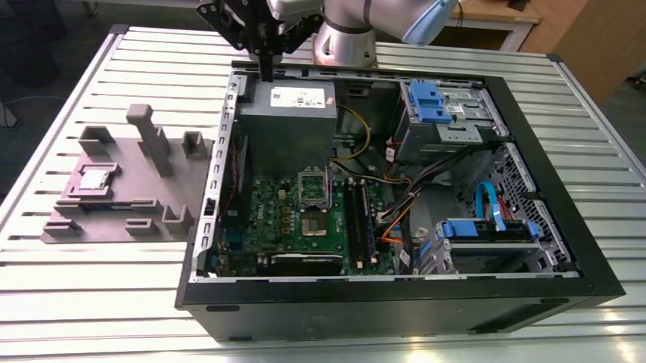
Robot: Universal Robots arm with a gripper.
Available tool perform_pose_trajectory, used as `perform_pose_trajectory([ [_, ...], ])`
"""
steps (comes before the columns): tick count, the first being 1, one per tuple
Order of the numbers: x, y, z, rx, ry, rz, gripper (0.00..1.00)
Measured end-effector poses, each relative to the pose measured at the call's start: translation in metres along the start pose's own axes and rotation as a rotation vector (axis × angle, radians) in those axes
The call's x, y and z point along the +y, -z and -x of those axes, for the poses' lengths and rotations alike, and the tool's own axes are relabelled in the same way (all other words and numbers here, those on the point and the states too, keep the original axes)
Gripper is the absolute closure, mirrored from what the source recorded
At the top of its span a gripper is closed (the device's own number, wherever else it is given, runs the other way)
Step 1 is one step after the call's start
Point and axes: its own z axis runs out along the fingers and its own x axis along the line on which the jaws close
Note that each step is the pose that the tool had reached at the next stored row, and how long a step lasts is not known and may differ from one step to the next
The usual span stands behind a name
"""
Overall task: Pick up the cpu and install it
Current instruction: 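Reach for the cpu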
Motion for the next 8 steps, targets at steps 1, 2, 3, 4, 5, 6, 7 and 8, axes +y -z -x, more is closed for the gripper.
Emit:
perform_pose_trajectory([
  [1,0.0,0.0,-0.0004,0.0,0.0,0.0,0.9],
  [2,0.0,0.0,-0.0008,0.0,0.0,-0.0001,0.9],
  [3,-0.0001,0.0001,-0.0012,0.0,0.0,-0.0001,0.9],
  [4,-0.0011,0.0004,-0.0148,0.0,0.0,0.0,0.9],
  [5,-0.0011,0.0005,-0.0148,0.0001,0.0,-0.0001,0.9],
  [6,-0.0011,0.0005,-0.015,0.0001,0.0,-0.0001,0.9],
  [7,-0.0012,0.0004,-0.0155,0.0,0.0,-0.0001,0.9],
  [8,-0.0012,0.0004,-0.0157,0.0001,0.0,-0.0001,0.9],
])
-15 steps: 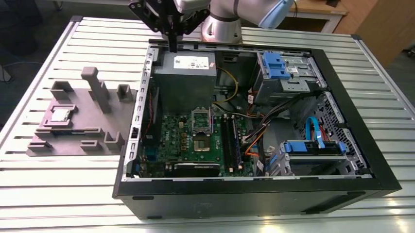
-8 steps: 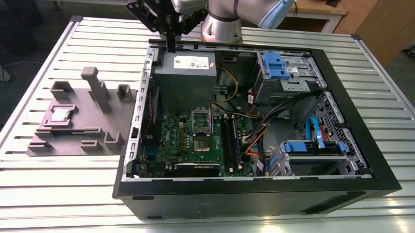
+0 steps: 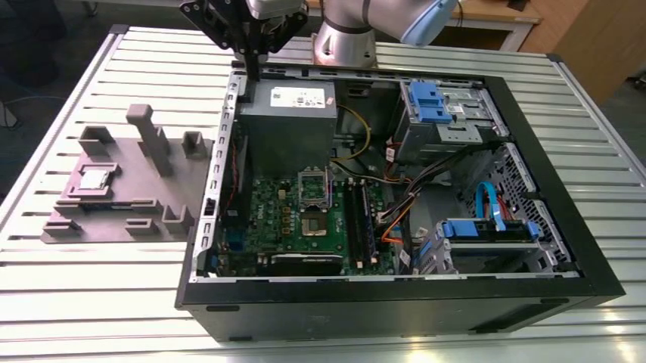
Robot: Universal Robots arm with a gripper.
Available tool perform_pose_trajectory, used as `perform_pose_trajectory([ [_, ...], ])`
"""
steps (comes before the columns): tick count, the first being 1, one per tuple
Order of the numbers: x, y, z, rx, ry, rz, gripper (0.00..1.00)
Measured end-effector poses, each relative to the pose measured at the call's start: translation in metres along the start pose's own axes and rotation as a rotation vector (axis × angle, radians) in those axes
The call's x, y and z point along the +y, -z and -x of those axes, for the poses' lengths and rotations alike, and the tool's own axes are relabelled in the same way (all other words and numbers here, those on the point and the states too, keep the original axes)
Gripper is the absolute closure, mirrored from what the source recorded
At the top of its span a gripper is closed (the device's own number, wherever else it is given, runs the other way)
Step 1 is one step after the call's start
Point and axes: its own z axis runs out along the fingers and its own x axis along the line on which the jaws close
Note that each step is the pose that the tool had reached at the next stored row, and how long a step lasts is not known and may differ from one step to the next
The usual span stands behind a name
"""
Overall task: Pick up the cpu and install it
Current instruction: 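Reach for the cpu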
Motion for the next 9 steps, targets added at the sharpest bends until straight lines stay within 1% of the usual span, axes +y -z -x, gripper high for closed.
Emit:
perform_pose_trajectory([
  [9,-0.0002,0.0,-0.0027,-0.0001,0.0,0.0,0.9],
])
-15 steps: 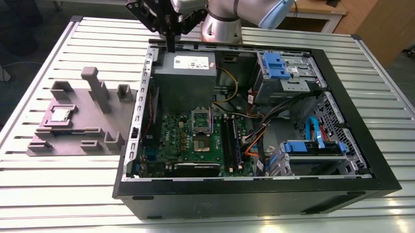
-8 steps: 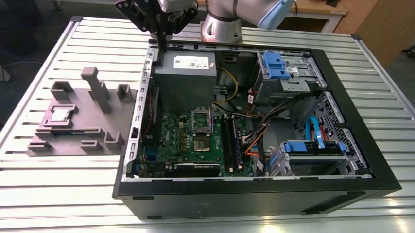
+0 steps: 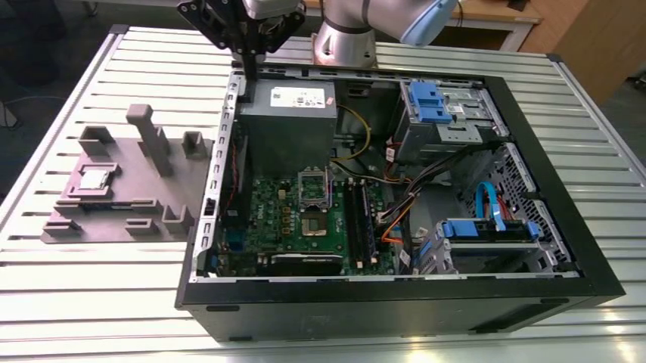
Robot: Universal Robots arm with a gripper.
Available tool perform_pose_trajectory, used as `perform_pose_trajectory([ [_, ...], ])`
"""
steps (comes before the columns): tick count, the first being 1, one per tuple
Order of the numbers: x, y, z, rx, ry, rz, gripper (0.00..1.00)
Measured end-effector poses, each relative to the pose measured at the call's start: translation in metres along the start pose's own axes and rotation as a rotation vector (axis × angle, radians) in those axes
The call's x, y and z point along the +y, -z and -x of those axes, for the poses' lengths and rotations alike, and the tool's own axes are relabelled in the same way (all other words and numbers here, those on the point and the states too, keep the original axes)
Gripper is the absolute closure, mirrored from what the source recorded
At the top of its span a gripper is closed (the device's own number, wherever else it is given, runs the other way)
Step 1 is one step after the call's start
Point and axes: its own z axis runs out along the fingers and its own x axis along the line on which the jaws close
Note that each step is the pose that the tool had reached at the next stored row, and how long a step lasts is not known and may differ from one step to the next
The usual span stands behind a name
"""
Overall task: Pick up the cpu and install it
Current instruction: 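Reach for the cpu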
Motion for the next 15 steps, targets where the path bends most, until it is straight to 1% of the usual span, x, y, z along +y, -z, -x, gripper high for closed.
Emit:
perform_pose_trajectory([
  [6,-0.0002,0.0001,-0.0028,0.0,0.0,0.0,0.9],
  [15,-0.0003,0.0001,-0.004,0.0,0.0,0.0,0.9],
])
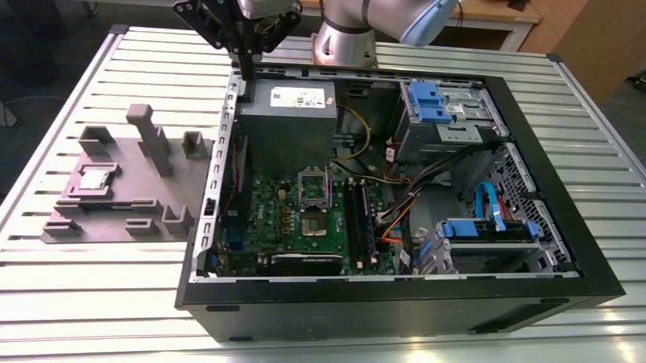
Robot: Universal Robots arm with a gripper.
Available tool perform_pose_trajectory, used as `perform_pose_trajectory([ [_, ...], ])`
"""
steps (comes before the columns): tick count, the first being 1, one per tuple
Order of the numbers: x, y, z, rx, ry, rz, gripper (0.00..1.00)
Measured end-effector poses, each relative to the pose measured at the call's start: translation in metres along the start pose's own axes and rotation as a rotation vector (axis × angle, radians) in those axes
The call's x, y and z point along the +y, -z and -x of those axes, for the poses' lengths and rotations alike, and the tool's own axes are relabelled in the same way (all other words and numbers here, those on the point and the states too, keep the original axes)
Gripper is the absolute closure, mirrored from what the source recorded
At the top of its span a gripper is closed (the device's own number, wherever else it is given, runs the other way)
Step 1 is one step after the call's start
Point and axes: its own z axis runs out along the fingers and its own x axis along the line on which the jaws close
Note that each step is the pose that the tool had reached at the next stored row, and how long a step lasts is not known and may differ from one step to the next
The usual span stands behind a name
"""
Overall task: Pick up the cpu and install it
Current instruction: 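Reach for the cpu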
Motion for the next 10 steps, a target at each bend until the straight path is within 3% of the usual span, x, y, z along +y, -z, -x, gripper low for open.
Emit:
perform_pose_trajectory([
  [10,-0.0003,0.0001,-0.004,0.0,0.0,0.0,0.9],
])
